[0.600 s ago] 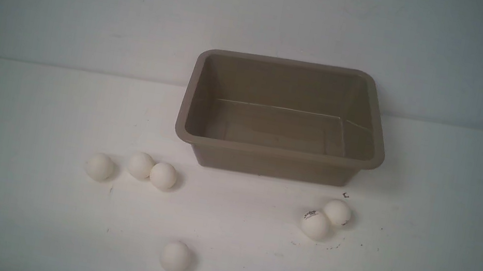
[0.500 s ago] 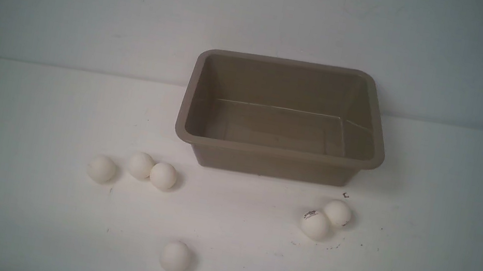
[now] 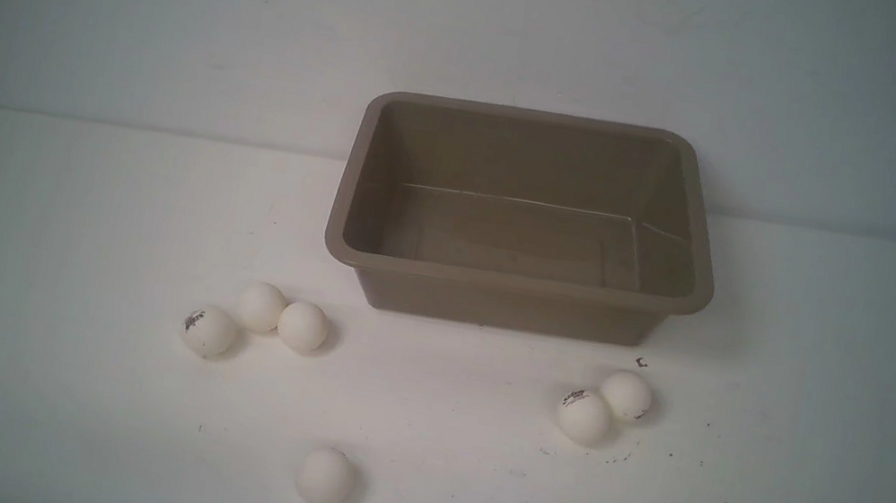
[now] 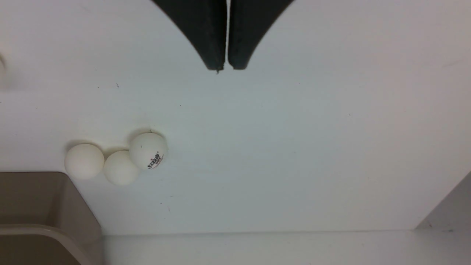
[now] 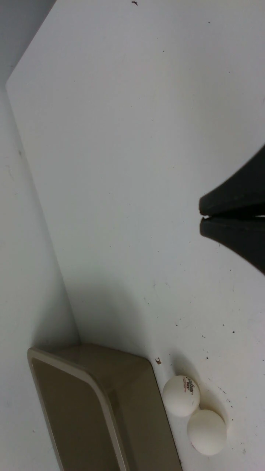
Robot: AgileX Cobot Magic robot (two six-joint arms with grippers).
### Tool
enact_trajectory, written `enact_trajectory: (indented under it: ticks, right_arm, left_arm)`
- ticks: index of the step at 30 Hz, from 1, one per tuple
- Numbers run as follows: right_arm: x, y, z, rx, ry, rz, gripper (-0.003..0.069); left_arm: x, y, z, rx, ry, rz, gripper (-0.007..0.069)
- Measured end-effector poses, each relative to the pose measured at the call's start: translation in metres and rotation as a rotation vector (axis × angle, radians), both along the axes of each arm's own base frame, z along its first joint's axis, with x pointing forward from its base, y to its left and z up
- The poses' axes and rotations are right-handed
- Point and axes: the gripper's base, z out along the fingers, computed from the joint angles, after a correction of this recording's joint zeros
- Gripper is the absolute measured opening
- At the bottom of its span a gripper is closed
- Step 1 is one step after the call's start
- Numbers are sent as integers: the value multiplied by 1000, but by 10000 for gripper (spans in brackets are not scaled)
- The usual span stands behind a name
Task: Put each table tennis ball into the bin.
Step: Use the right arm to clamp the table tennis ball closest to it
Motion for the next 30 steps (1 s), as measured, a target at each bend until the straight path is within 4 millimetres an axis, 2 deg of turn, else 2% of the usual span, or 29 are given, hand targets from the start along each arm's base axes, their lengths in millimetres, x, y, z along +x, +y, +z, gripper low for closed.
enact_trajectory:
  ticks: [24,30]
  right_arm:
    - [0,0,1,4,-11,0,-10]
    - [4,4,11,240,-196,-7,-10]
  left_arm:
    - [0,0,0,0,0,0,-4]
    - [0,0,0,3,0,-1,-4]
